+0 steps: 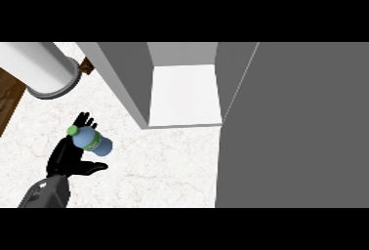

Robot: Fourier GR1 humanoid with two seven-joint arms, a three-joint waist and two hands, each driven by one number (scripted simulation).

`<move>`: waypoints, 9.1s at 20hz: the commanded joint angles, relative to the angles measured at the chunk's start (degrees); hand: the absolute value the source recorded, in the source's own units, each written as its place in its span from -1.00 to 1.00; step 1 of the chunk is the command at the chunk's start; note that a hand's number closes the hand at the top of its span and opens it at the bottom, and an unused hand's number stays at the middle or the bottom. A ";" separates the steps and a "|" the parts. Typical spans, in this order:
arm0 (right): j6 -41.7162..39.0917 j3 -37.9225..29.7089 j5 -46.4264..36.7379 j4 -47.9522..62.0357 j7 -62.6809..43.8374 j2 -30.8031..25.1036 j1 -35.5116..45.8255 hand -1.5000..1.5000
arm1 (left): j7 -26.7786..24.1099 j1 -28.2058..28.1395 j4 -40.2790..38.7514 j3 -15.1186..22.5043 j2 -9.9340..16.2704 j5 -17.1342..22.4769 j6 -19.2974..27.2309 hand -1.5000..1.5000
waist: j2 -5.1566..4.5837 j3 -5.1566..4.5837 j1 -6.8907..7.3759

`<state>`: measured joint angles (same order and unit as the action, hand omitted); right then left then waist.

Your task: Pick up the bottled water, place it into the cabinet and close the cabinet

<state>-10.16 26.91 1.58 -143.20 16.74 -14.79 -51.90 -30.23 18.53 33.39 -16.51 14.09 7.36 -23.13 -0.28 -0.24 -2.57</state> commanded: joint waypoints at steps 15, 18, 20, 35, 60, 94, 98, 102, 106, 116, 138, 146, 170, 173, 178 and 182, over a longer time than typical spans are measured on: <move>1.24 0.21 -1.92 -5.25 4.40 -5.92 -5.23 -1.00 | -27.19 4.29 -14.80 4.64 -0.76 -11.77 11.17 1.00 | -0.15 -0.07 -0.89; 2.85 0.12 -0.89 -6.27 1.24 -5.47 -3.71 -1.00 | -28.10 7.75 -16.86 4.25 -0.47 -11.72 10.58 1.00 | -0.25 0.00 0.40; 3.52 1.90 -3.36 -8.27 2.68 -6.22 -6.60 -1.00 | -30.58 6.20 -15.77 5.04 -3.18 -12.46 13.66 1.00 | 0.04 0.03 0.48; 5.60 1.41 -2.03 -8.27 4.59 -9.72 -9.26 -1.00 | -23.16 3.54 -3.21 17.88 -14.01 -3.90 19.06 1.00 | 0.80 0.19 1.36; 4.01 -6.50 6.55 -3.74 11.33 -10.53 -8.62 -1.00 | 9.98 29.20 3.80 38.09 -14.06 19.80 48.50 1.00 | -0.12 0.22 -0.07; -2.55 -8.39 4.94 -1.75 16.24 -10.83 -8.90 -1.00 | -9.53 44.95 -12.57 26.00 -14.05 23.19 48.77 1.00 | -1.35 0.09 -0.97; -3.72 -10.90 7.44 -7.20 15.10 -12.76 -12.80 -1.00 | -9.86 45.27 -13.38 26.18 -14.07 24.11 46.13 1.00 | -0.55 0.15 -0.80; -2.10 -7.32 4.13 -7.41 11.69 -11.36 -11.09 -1.00 | -9.29 40.39 -7.65 31.41 -14.08 27.88 46.09 1.00 | 0.10 0.17 -0.01; -1.11 -5.07 1.14 -6.67 11.46 -10.64 -10.74 -1.00 | -4.92 35.61 0.19 38.31 -14.08 32.30 42.12 1.00 | 0.57 0.14 -0.03; 2.16 -0.57 -3.22 -8.59 12.49 -10.29 -15.31 -1.00 | -0.85 16.20 22.83 50.51 -14.09 37.62 34.52 -1.00 | 1.48 0.10 2.80; -4.40 2.27 -13.89 -10.33 9.30 -27.88 -2.78 1.00 | -11.08 -27.33 60.32 52.16 16.12 36.27 29.10 -1.00 | 1.20 -0.33 6.19; -1.39 11.20 -12.39 -10.27 2.18 -26.70 4.08 1.00 | -16.21 -36.51 64.25 43.90 27.86 41.18 18.87 -1.00 | 0.71 -0.35 6.65; -1.09 18.47 0.91 3.96 -23.76 -15.66 41.44 1.00 | -18.70 -39.87 63.67 36.87 38.49 44.08 5.49 -1.00 | -1.65 -0.85 13.12; 0.40 17.47 2.25 6.09 -26.22 -11.97 44.78 1.00 | -18.43 -39.44 63.52 36.98 38.08 43.94 5.60 -1.00 | -2.00 -0.87 13.42; 2.27 15.89 5.85 9.56 -30.37 -6.91 48.30 1.00 | -17.69 -39.66 63.20 35.56 39.50 45.70 4.04 -1.00 | -2.20 -0.78 13.54; 3.14 14.59 11.04 14.07 -32.51 -1.92 50.90 1.00 | -17.92 -39.96 62.41 34.45 39.89 46.39 3.22 -1.00 | -2.54 -0.61 13.82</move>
<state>-12.69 42.29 10.28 -135.67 -11.66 -24.79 -5.07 -47.39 -21.27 96.33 18.45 53.73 53.06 -17.90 -2.29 -1.04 10.97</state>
